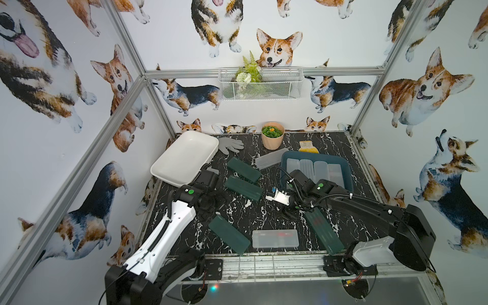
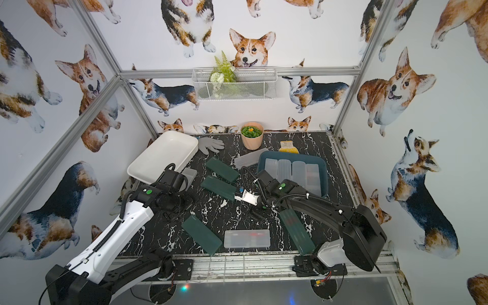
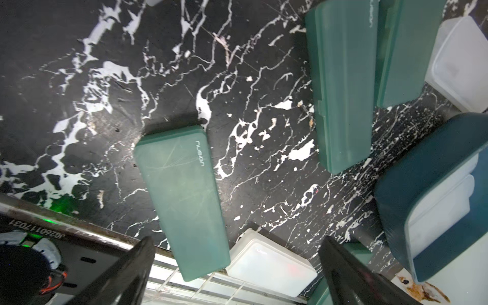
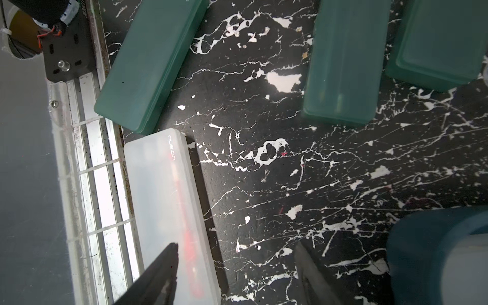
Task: Place the pencil cases by color into the storage box
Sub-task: Move the pencil case to the center of the board.
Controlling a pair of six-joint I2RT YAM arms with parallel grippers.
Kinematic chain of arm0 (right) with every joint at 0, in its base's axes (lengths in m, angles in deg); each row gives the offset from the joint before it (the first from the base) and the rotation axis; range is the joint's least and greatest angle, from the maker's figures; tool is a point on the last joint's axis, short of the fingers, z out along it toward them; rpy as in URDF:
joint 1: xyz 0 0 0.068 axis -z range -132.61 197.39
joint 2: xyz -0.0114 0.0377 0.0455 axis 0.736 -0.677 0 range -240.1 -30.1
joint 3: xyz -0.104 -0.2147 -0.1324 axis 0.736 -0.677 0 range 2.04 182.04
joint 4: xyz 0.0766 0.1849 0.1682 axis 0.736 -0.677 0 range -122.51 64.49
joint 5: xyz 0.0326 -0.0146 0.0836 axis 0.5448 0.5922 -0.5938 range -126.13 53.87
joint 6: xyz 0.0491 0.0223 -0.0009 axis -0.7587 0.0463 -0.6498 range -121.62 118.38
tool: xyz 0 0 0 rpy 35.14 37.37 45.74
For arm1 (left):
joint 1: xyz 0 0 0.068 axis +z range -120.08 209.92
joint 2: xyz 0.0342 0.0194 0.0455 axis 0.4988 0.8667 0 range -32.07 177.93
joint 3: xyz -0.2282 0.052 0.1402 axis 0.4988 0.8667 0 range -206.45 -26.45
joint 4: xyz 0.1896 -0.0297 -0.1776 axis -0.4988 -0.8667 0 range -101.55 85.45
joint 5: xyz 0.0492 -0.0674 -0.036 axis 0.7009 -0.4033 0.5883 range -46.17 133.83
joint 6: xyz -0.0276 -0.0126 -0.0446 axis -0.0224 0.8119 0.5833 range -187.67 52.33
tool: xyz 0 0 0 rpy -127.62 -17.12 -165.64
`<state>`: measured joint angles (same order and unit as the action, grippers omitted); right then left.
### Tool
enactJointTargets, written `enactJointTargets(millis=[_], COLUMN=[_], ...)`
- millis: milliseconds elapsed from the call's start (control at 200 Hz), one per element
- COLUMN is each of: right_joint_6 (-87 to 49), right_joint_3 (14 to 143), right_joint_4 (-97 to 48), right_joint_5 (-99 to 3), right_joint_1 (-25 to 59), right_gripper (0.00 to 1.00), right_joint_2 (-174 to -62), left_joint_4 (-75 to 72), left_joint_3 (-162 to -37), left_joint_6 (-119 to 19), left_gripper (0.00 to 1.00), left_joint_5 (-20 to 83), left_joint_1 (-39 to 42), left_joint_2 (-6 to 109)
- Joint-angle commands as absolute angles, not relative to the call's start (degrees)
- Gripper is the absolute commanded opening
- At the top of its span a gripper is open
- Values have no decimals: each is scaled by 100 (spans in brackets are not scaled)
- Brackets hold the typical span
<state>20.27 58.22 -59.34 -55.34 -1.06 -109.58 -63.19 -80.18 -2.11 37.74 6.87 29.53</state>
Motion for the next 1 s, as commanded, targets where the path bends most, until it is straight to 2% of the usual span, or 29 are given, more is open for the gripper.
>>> enactJointTargets(millis=[0, 195, 536, 741, 996], right_joint_6=[1673, 791, -1386, -2341, -2808], right_joint_3=[5745, 5608, 5086, 5169, 5072], right_joint_4=[-5863, -5960, -6236, -6904, -7327], right_joint_5=[-5414, -5046, -4371, -4745, -5285], right_joint_1=[-130, -133, -130, -130, -130], right_gripper=[71, 70, 70, 70, 70], right_joint_2=[-10766, -10463, -9828, -9963, -9919], left_joint_4=[-5996, -5784, -5272, -4983, -4761], left_joint_3=[-8247, -8499, -8269, -7970, -7910], left_joint_6=[-259, -1084, -2059, -2088, -2012], left_gripper=[100, 100, 99, 99, 98], left_joint_5=[3998, 3985, 4262, 3794, 3318], left_joint_1=[248, -456, -1739, -2124, -2436], left_joint_2=[3299, 3949, 3835, 3780, 3971])
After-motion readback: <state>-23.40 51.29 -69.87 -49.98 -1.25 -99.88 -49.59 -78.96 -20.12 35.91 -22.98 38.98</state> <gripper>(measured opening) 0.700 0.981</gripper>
